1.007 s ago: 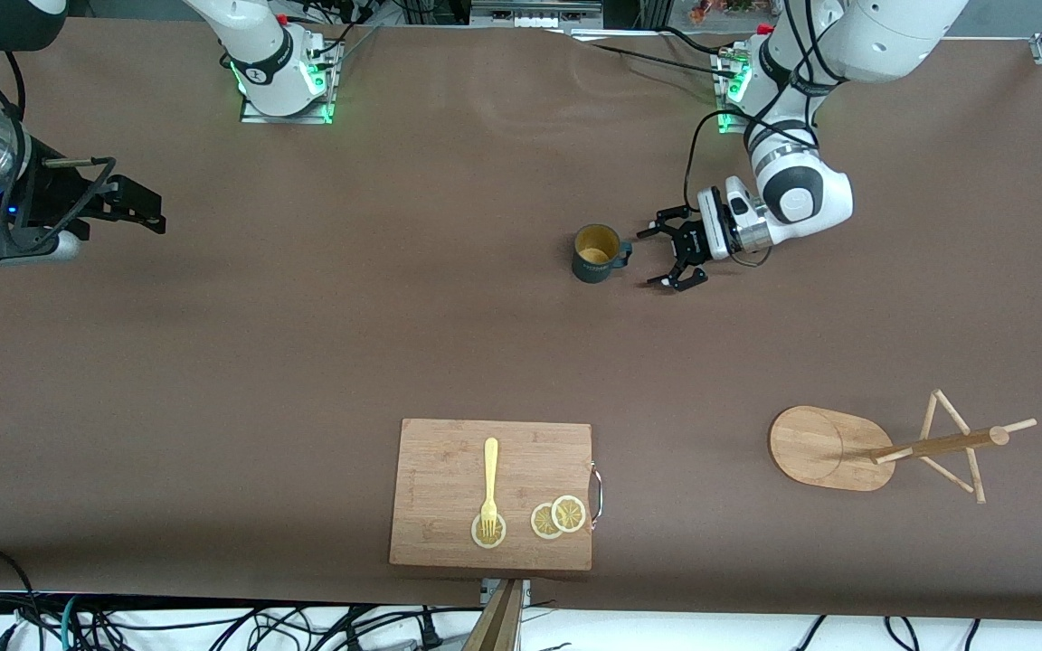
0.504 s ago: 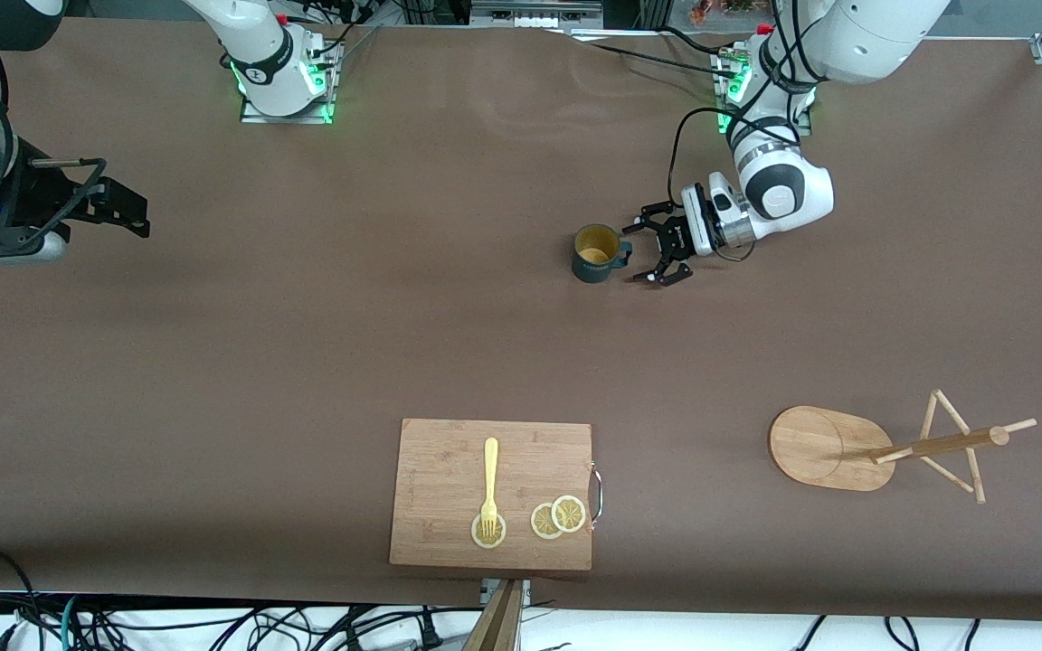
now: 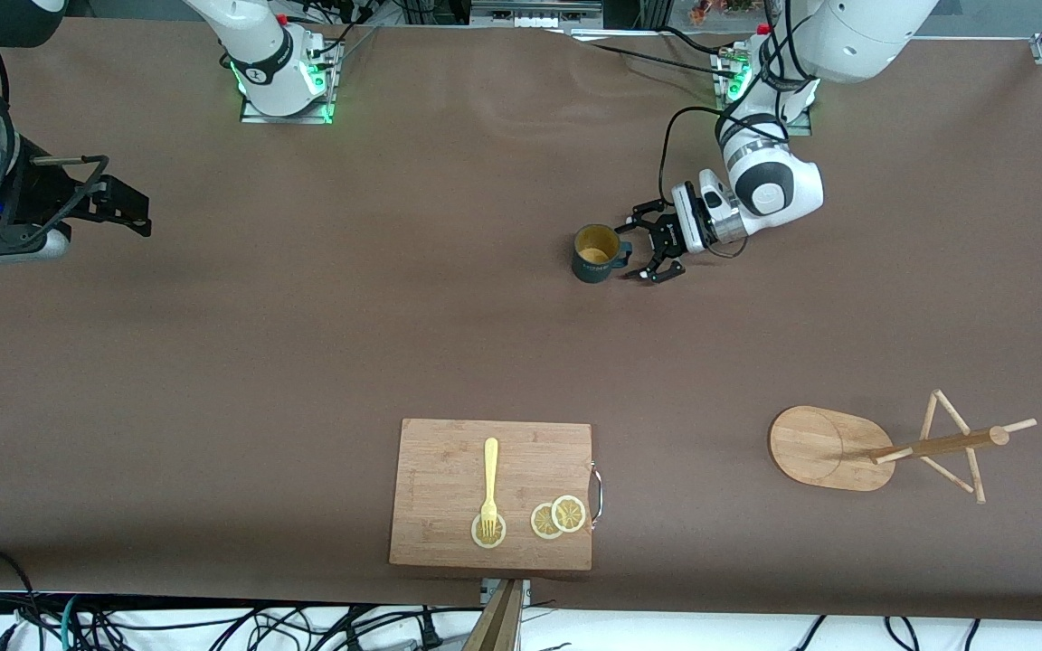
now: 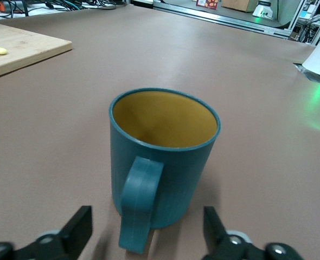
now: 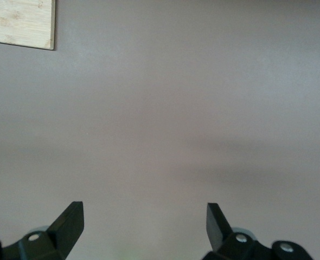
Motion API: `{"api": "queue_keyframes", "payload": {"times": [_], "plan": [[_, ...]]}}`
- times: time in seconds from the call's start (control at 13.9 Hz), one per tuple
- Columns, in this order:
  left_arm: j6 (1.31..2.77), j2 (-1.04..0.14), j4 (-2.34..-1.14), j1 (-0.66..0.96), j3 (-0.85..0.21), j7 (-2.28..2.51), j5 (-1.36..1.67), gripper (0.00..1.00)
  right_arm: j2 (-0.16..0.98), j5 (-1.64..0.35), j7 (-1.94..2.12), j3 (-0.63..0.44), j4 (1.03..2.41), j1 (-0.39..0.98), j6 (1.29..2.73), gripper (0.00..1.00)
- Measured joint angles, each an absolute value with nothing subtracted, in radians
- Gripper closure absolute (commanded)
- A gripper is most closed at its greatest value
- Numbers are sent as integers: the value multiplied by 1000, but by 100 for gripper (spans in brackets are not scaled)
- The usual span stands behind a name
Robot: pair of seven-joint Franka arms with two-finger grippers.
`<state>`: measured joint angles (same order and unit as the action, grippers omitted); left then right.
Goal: Pass cup and hang on rack
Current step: 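Move the left gripper to the mug handle and grasp it, then lift the mug by its handle with the left gripper toward the wooden rack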
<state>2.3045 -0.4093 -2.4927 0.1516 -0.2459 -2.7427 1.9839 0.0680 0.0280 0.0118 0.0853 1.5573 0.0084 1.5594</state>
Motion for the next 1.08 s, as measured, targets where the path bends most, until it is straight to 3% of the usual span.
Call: {"api": "queue_keyframes", "payload": {"times": [0.07, 0.14, 0.22, 0.72, 1.08], "plan": [[2306, -411, -2493, 152, -248, -2750, 1984, 76, 68, 28, 12, 85, 1557, 8, 1559, 0], [2306, -411, -2493, 153, -248, -2756, 1984, 93, 68, 28, 12, 85, 1557, 8, 1558, 0], [2306, -411, -2492, 153, -248, -2757, 1984, 100, 68, 28, 12, 85, 1557, 8, 1556, 0], [2311, -399, -2478, 116, -239, -2711, 1980, 100, 68, 28, 12, 85, 1557, 8, 1553, 0], [2266, -288, -2467, 19, -237, -2369, 1725, 100, 68, 28, 12, 85, 1557, 8, 1553, 0]]}}
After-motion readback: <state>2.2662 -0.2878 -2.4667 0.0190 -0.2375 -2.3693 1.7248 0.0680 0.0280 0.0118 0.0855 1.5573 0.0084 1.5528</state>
